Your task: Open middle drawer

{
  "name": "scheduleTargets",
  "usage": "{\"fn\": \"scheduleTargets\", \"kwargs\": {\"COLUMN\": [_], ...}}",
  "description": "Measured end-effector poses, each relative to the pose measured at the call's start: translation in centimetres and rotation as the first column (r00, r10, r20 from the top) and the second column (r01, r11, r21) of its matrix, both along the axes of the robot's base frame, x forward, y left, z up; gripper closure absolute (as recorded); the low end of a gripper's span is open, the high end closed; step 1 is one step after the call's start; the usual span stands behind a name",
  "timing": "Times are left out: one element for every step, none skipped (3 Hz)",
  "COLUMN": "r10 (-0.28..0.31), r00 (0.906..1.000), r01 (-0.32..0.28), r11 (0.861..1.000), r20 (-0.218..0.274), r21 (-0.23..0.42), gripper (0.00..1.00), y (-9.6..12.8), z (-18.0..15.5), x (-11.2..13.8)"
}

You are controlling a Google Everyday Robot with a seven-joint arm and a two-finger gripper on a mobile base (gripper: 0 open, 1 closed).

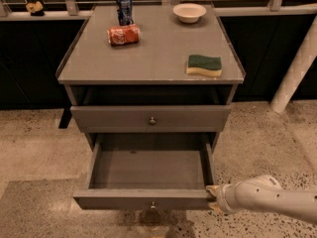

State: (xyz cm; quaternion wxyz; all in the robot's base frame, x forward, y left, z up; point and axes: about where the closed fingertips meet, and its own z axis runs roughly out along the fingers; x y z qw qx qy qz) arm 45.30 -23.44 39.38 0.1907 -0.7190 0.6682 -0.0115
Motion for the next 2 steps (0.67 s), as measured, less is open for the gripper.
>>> {"fn": "scheduleTargets", "kwargs": {"r10": [0.0,0.0], "r00": [1.0,1.0], "r01": [0.0,0.0], "r11": [1.0,1.0], "r20": [0.0,0.0], "r21": [0.0,0.0], "gripper": [1.0,0.81], "y": [0.0,0.0], "z": [0.0,0.0], "x": [0.0,0.0]}}
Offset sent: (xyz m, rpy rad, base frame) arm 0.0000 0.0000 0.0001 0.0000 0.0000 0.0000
